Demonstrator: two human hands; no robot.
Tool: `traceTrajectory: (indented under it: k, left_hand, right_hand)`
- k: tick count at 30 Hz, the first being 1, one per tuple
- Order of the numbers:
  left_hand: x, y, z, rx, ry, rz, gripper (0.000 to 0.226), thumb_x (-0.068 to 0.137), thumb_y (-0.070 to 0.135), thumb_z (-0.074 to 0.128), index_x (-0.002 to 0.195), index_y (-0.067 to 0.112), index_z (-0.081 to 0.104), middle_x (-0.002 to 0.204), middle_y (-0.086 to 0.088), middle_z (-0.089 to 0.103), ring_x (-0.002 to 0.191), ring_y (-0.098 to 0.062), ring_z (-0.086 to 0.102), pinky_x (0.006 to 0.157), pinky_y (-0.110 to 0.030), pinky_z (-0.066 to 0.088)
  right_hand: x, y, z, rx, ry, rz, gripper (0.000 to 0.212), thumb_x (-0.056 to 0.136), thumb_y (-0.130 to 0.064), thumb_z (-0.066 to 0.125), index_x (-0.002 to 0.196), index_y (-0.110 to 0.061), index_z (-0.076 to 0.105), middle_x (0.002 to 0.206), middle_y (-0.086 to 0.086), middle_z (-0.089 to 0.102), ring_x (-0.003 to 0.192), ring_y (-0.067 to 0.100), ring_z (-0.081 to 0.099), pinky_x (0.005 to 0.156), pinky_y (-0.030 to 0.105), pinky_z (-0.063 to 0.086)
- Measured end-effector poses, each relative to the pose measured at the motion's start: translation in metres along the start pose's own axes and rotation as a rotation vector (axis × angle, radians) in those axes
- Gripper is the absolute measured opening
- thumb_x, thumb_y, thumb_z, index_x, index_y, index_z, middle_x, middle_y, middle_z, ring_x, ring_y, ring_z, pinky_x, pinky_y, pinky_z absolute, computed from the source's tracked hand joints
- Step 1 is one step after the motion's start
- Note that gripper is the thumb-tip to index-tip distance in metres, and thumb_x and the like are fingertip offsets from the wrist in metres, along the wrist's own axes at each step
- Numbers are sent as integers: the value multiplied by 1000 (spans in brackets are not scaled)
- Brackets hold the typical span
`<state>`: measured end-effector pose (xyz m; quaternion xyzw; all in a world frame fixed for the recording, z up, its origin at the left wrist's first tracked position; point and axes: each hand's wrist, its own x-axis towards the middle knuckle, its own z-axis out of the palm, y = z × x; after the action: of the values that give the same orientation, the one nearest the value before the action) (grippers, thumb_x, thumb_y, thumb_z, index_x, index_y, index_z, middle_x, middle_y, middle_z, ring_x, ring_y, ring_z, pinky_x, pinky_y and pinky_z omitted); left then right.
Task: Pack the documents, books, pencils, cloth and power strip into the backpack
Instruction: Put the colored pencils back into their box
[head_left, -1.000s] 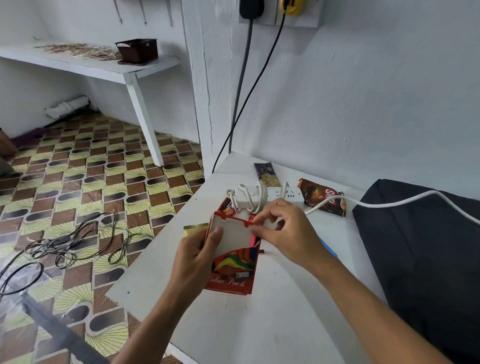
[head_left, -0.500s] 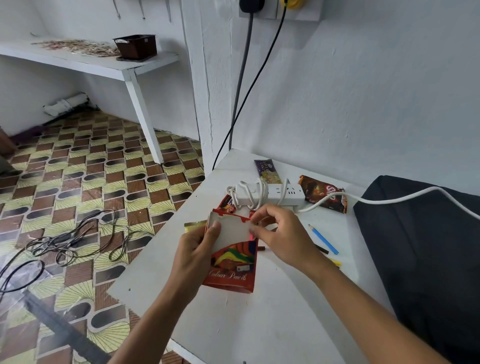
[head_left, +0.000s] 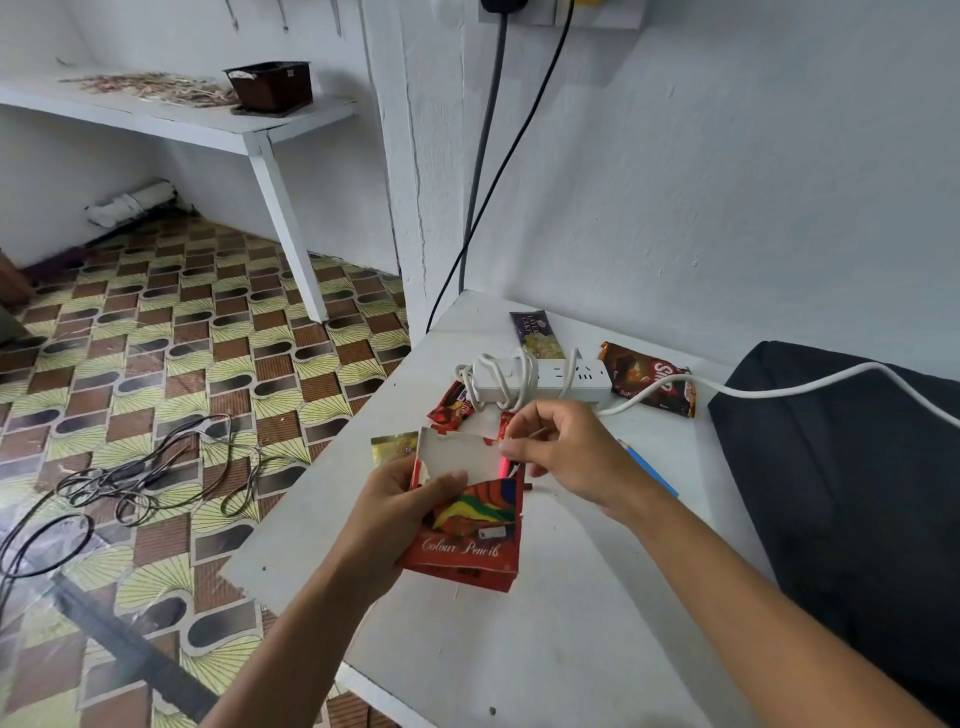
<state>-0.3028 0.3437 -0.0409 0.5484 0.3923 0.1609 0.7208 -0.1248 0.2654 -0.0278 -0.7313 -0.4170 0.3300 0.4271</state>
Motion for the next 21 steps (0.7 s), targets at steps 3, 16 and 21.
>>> traceTrajectory:
  k: [3,16,21]
  left_hand:
    - [0,0,1,-40,-22,-35,31,78,26,69,100,9,58,82,-10,75,70,-24,73,66,-33,60]
    - [-2,-3,2,-17,-147,-54,64,60,17,83,115,8,52,98,-15,73,89,-33,71,77,-42,59]
    - [-2,-6,2,-15,-152,-39,68,62,18,86,118,7,51,99,-16,73,89,-34,71,77,-42,59]
  right_hand:
    - [0,-1,1,-6,18,-5,12,85,-20,70,90,-10,64,85,8,70,70,12,61,66,26,55]
    - [-5,-1,2,25,75,-17,7,86,-19,68,84,-17,62,89,8,68,87,22,66,73,32,59]
    - [-5,-1,0,26,18,-27,7,82,-17,73,84,-17,66,89,8,70,88,24,66,76,40,59]
